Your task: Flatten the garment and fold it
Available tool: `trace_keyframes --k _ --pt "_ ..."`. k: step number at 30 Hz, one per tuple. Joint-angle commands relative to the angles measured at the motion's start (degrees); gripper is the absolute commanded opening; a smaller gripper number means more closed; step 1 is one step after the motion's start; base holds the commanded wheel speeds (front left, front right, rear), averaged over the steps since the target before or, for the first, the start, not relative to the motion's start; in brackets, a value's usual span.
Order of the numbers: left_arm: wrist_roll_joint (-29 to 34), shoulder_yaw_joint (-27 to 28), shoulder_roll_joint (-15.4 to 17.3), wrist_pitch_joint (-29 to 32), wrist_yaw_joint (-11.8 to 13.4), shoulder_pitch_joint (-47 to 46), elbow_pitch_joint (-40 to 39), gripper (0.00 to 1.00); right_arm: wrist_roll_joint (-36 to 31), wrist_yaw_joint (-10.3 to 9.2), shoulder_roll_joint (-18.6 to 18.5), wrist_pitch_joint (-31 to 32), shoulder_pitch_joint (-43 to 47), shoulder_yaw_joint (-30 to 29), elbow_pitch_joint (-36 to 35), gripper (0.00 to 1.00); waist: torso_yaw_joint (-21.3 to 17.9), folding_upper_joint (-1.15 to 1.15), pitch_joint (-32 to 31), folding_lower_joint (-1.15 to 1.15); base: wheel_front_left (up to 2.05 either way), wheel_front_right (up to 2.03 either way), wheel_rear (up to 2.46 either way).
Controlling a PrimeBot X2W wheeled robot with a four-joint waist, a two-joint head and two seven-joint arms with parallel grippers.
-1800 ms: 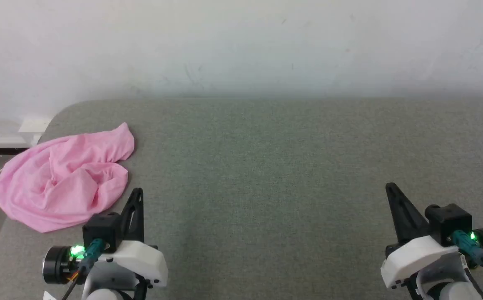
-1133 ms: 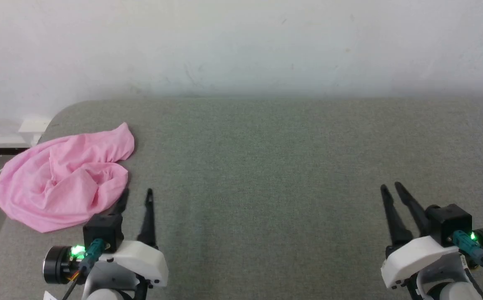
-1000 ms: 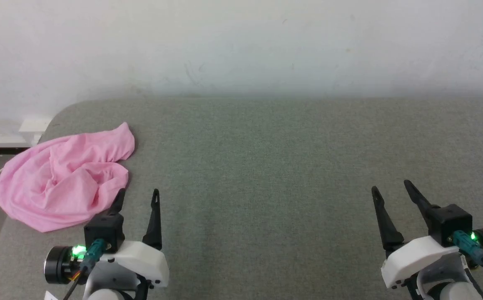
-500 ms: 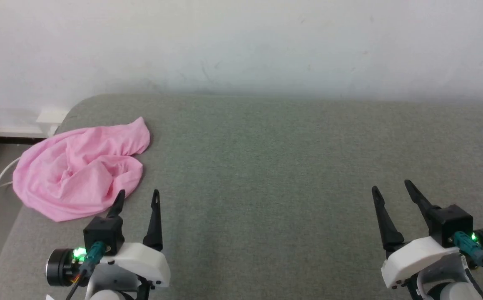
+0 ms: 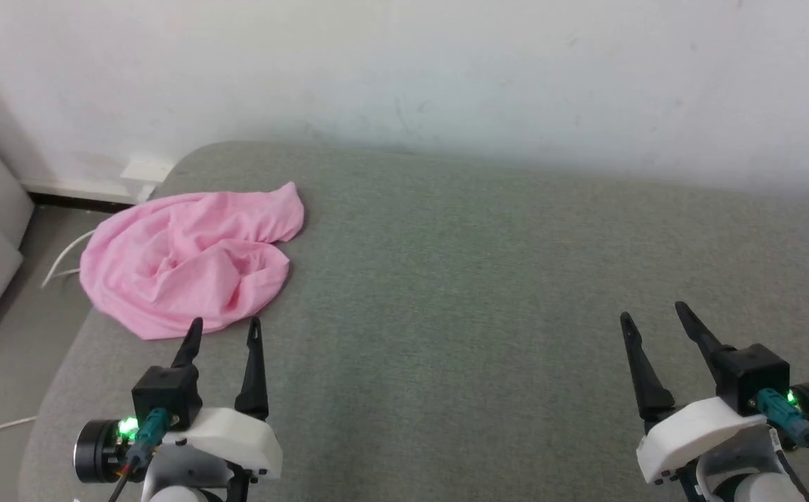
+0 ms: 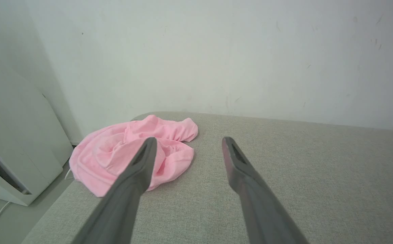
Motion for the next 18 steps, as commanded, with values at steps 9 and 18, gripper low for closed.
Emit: trace_keyframes --k 9,18 --pt "-1.55 -0.29 0.72 -1.31 1.47 0.1 0.34 1.0 0.05 -0.04 0.09 -0.78 -0.49 0.42 0.34 1.0 5.31 0.0 0.0 0.0 -0.01 -0.01 -0.01" --pt "-2.48 -0.65 1.09 -2.09 2.58 0.4 0.37 1.0 0.24 -0.05 0.1 -1.28 -0.57 0.58 0.64 1.0 8.15 0.0 -0.13 0.0 -0.06 -0.06 -0.06"
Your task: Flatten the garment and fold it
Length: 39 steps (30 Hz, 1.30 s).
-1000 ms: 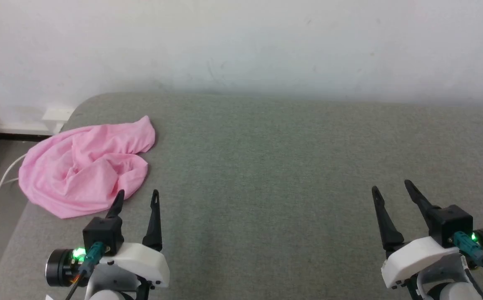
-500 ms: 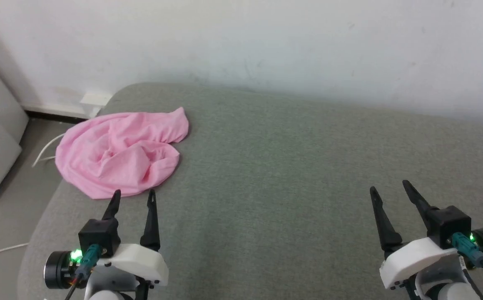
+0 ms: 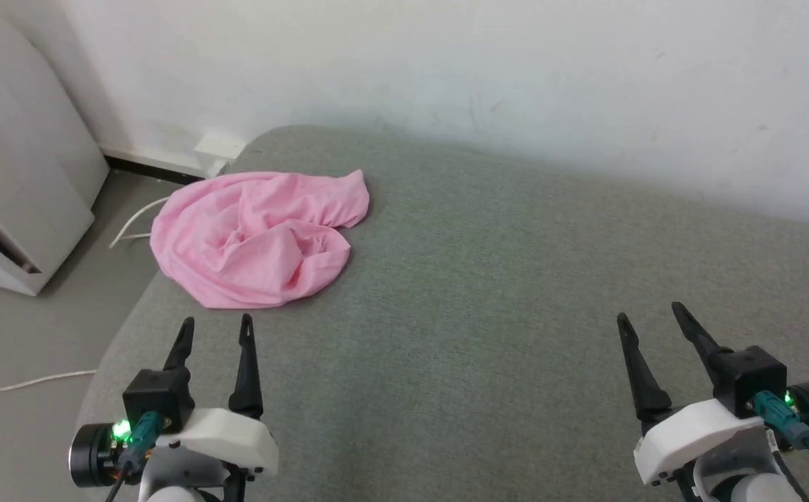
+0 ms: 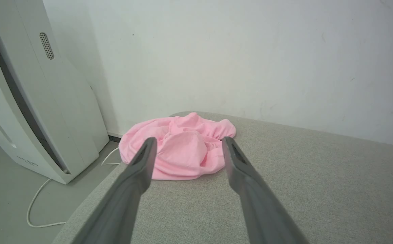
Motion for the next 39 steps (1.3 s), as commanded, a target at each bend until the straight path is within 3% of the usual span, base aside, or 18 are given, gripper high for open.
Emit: trace_keyframes --k 1,39 --pt "-0.72 -0.18 0.48 -0.62 0.56 0.39 0.28 1.0 0.24 -0.05 0.1 -0.5 -0.59 0.19 0.24 1.0 1.11 0.0 -0.06 0.0 -0.02 -0.02 -0.02" --pt "-6.07 -1.92 1.44 -4.75 4.7 0.15 2.6 1.0 0.64 -0.09 0.17 -1.95 -1.76 0.89 0.82 1.0 10.91 0.0 1.64 0.0 0.0 0.0 0.0"
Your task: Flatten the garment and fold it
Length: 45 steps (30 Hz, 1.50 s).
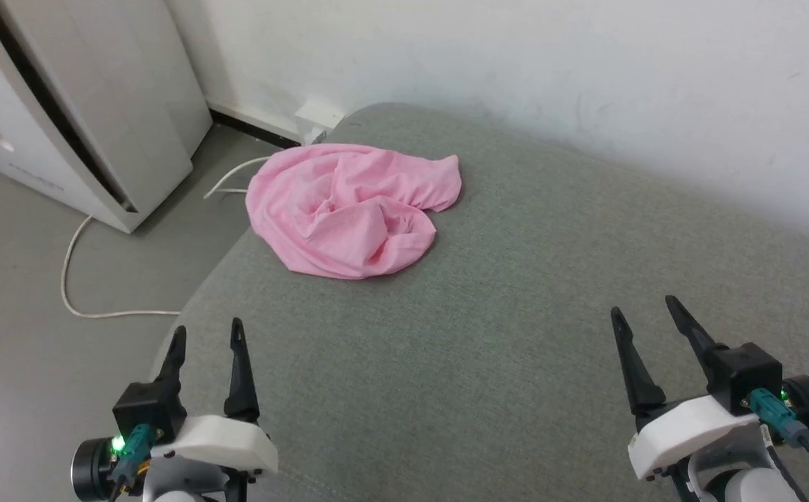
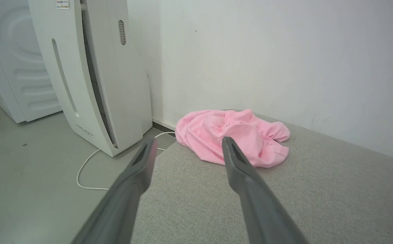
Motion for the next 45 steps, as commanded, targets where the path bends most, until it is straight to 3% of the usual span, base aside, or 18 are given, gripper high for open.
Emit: trace_keyframes --k 1,13,21,27,31,35,40,45 --pt "-0.64 -0.23 0.36 -0.8 0.68 0.07 0.37 1.0 0.45 -0.09 0.14 -0.5 -0.98 0.07 0.12 1.0 0.51 -0.01 0.3 0.0 0.0 0.0 0.0" --pt "-3.55 -0.58 0.43 -2.44 1.29 -1.46 1.51 1.0 -0.14 -0.1 0.16 -0.62 -2.01 0.14 -0.38 1.0 2.53 -0.01 2.58 0.0 0.0 0.0 0.0" --pt "-9.97 0.15 0.59 0.84 -1.12 -12.74 4.51 1.0 -3.52 -0.11 0.14 1.26 -5.59 1.13 -4.32 1.0 0.1 -0.01 12.6 0.0 0.0 0.0 0.0" --pt "-16.21 1.85 2.18 9.25 -2.31 -26.66 9.38 1.0 -4.49 -0.11 -1.91 2.92 -9.67 2.91 -8.08 1.0 -3.7 -0.01 23.48 0.0 0.0 0.0 0.0" --pt "-21.81 4.84 3.53 15.99 -1.52 -34.51 12.63 1.0 -3.99 -0.12 -3.3 3.34 -13.0 4.42 -9.97 1.0 -6.97 -0.01 30.37 0.0 0.0 0.0 0.0" --pt "-25.47 6.67 7.02 24.84 0.15 -39.51 15.93 1.0 -3.43 -0.12 -3.52 2.78 -15.62 4.76 -11.06 1.0 -10.2 -0.01 35.77 0.0 0.0 0.0 0.0" --pt "-28.21 8.45 10.47 34.85 2.69 -40.86 18.19 1.0 -2.76 -0.12 -3.34 1.73 -16.6 4.98 -10.64 1.0 -13.4 -0.01 38.25 0.0 0.0 0.0 0.0" --pt "-30.44 9.06 11.93 44.13 5.99 -39.73 17.61 1.0 -2.03 -0.12 -2.84 0.42 -17.02 4.27 -9.39 1.0 -14.73 -0.01 37.6 0.0 0.0 0.0 0.0"
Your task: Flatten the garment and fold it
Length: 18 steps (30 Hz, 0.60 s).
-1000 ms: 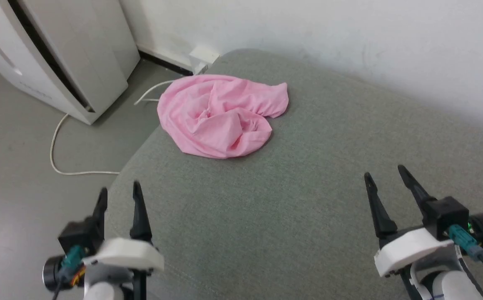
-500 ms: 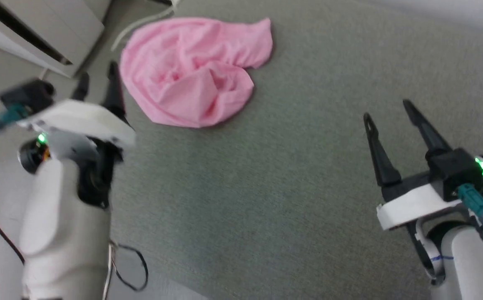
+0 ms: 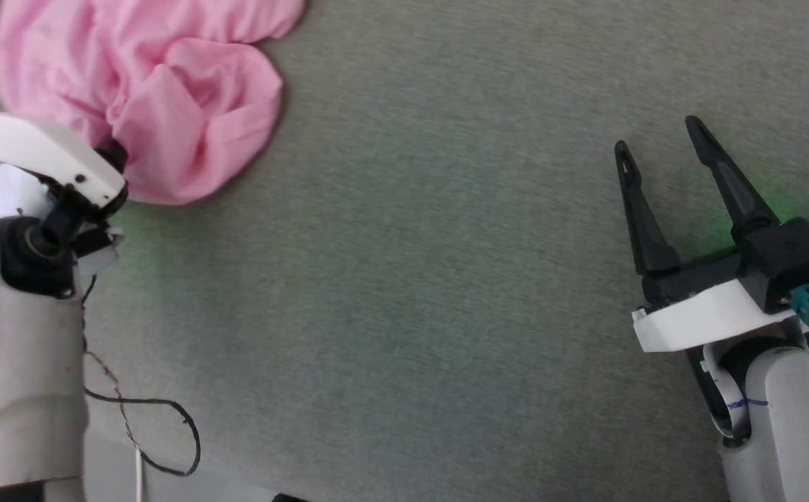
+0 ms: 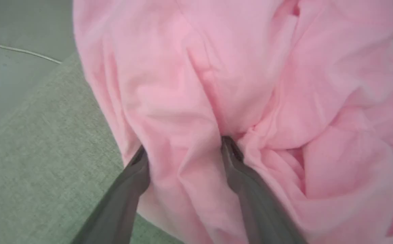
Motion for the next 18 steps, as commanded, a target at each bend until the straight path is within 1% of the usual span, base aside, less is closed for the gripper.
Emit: trace_keyframes --k 1,2,3,4,5,6,8,11,12,14,18 --pt "-0.75 -0.1 0.59 2.92 1.18 0.94 -0.98 1.0 0.61 -0.11 0.33 -0.73 -1.11 -0.08 0.79 1.0 -4.96 -0.01 3.09 -0.01 0.0 0.0 0.0" --pt "-0.77 -0.29 0.86 4.13 1.56 1.53 -1.69 1.0 0.79 -0.11 0.46 -0.96 -1.12 -0.02 1.27 1.0 -5.01 -0.01 2.43 -0.01 0.0 0.0 0.0" --pt "-0.68 -0.45 1.19 5.07 1.96 2.21 -2.41 0.84 1.0 -0.11 0.6 -1.25 -1.13 0.11 1.74 1.0 -5.06 -0.01 1.67 -0.01 0.0 0.0 0.0" --pt "-0.68 -0.45 1.19 5.07 1.96 2.21 -2.41 0.84 1.0 -0.11 0.6 -1.25 -1.13 0.11 1.74 1.0 -5.06 -0.01 1.67 -0.01 0.0 0.0 0.0" --pt "-0.31 -0.87 1.64 6.04 2.3 3.06 -3.04 0.4 1.2 -0.11 0.74 -1.69 -1.12 0.23 2.35 1.0 -5.09 -0.01 0.53 -0.01 0.0 0.0 0.0" --pt "0.09 -1.13 2.14 6.66 2.62 3.83 -3.92 0.0 1.37 -0.11 0.89 -2.02 -1.08 0.37 2.92 1.0 -5.11 -0.01 -0.55 -0.01 0.0 0.0 0.0" --pt "1.27 -0.79 2.97 5.06 3.19 4.92 -5.94 0.0 1.81 -0.11 1.27 -2.88 -0.89 0.43 4.22 1.0 -5.18 -0.01 -3.36 -0.01 0.0 0.0 0.0" --pt "4.91 0.39 4.56 -2.11 4.32 5.56 -8.56 0.0 2.55 -0.11 1.91 -4.07 0.09 0.16 6.44 1.0 -5.33 -0.01 -8.61 -0.01 0.0 0.0 0.0" --pt "6.3 0.5 5.13 -4.79 4.35 5.54 -9.41 0.0 2.74 -0.11 2.11 -4.4 0.56 0.0 7.11 1.0 -5.44 -0.01 -10.4 -0.01 0.0 0.0 0.0" --pt "8.69 0.15 5.94 -9.86 3.61 5.27 -10.82 0.0 3.07 -0.11 2.47 -5.08 1.72 -0.55 8.53 1.0 -5.76 -0.01 -14.36 -0.01 0.0 0.0 0.0" --pt "12.97 -2.06 7.39 -18.8 0.74 3.04 -12.74 0.0 3.51 -0.11 2.99 -5.94 4.57 -2.42 10.38 1.0 -6.9 -0.01 -21.36 -0.01 0.0 0.0 0.0"
